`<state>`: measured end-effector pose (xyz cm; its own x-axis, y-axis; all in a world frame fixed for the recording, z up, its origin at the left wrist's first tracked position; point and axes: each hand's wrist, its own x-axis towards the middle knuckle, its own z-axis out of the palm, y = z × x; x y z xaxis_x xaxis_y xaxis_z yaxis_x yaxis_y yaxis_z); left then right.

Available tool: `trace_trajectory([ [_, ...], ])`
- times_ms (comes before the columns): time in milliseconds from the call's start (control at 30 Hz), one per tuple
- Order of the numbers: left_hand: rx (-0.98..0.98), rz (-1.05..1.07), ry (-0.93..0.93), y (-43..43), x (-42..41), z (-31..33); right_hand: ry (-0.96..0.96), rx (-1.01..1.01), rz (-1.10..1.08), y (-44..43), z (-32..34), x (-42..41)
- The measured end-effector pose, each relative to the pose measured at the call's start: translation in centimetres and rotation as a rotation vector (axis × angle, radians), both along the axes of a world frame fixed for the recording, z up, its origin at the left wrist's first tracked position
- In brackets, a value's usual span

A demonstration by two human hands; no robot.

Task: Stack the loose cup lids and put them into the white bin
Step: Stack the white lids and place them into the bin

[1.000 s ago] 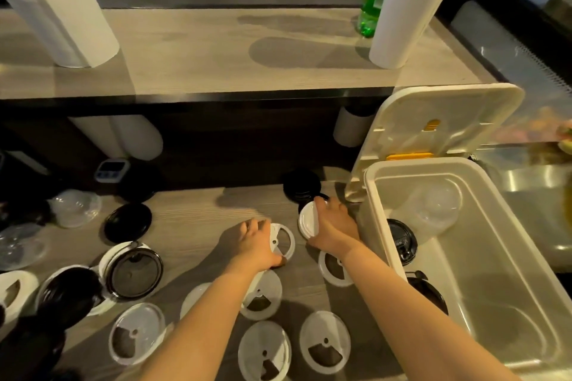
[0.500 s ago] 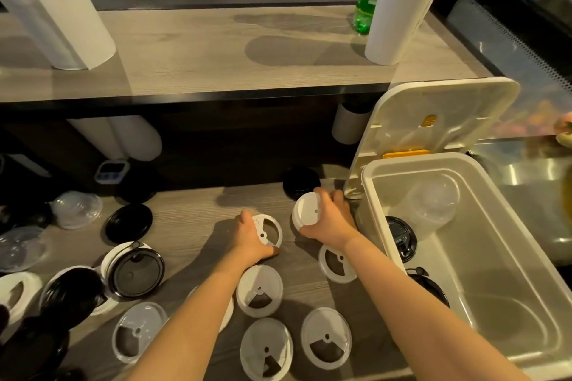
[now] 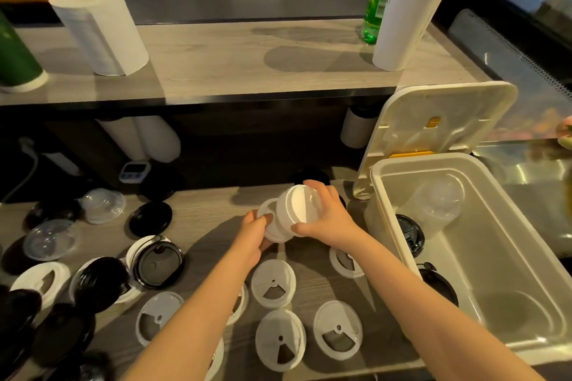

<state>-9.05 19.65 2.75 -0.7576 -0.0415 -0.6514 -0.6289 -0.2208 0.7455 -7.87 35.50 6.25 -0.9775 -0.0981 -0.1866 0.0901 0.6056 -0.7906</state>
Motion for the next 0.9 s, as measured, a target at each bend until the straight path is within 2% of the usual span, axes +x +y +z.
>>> trace_trajectory([
  [167,0.353,0.055,-0.022,0.1,2.0,3.1,0.068,0.040,0.124,-1.1,2.0,1.4],
  [233,0.391,0.019,0.003,-0.3,2.6,3.9,0.075,0.042,0.146,-1.3,2.6,1.8],
  [400,0.270,-0.136,0.144,-1.2,4.2,5.0,0.108,0.082,0.241,-1.5,4.4,2.9],
  [600,0.134,-0.214,0.286,-1.5,6.0,6.2,0.171,0.164,0.354,-1.5,6.5,3.8],
  [700,0.121,-0.159,0.296,-1.7,6.6,6.3,0.220,0.215,0.367,-2.0,6.8,4.4],
  [767,0.112,-0.119,0.299,-2.2,6.9,6.3,0.220,0.173,0.355,-2.5,6.4,4.7],
  [900,0.118,0.015,0.280,-4.5,7.4,6.2,0.085,0.047,0.297,-3.2,4.0,5.3],
])
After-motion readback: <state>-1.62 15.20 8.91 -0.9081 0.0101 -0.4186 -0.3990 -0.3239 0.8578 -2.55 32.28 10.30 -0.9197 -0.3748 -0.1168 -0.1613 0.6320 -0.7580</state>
